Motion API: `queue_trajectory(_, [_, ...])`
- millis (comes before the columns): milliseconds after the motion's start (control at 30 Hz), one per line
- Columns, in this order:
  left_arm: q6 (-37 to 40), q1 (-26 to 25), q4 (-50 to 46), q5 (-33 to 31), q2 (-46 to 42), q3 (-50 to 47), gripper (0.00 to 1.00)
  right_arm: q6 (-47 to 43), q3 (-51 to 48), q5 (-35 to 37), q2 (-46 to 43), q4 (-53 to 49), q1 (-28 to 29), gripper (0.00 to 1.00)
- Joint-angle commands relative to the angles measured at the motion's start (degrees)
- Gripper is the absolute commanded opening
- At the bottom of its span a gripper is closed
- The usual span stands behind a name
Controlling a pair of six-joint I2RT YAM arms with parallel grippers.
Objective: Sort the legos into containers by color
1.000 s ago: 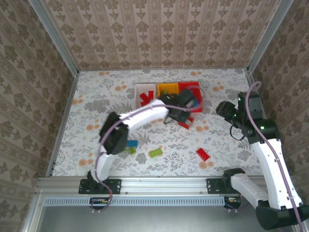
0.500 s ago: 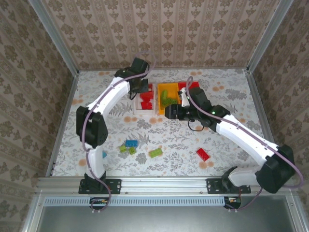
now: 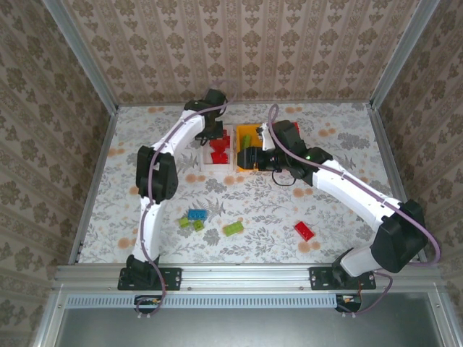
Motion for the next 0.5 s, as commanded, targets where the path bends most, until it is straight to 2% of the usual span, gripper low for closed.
queue_trajectory(0, [-0.9,0.6,-2.0,0.1,0.8,1.8,0.04,-0.4,1.5,-1.0,1.0,0.1,-0.1,0.66])
queue_trajectory(167, [-1.1,0.7,-2.9,0.8,0.0,1.4,0.22,-0.6,1.9,-0.9,1.7,-0.5,-0.4,0.67])
queue_trajectory(333, [-1.4,0.5,-3.0,1.7,-2.7,0.9,0.29,-2.4,1.4,-1.3,1.5,-0.2,-0.6,0.68])
queue_trajectory(467, [-2.6,0.1,-3.2,2.6,-6.8,0.2,0.32,-6.6,-2.2,-3.1,-0.4,4.8,-0.4,0.68])
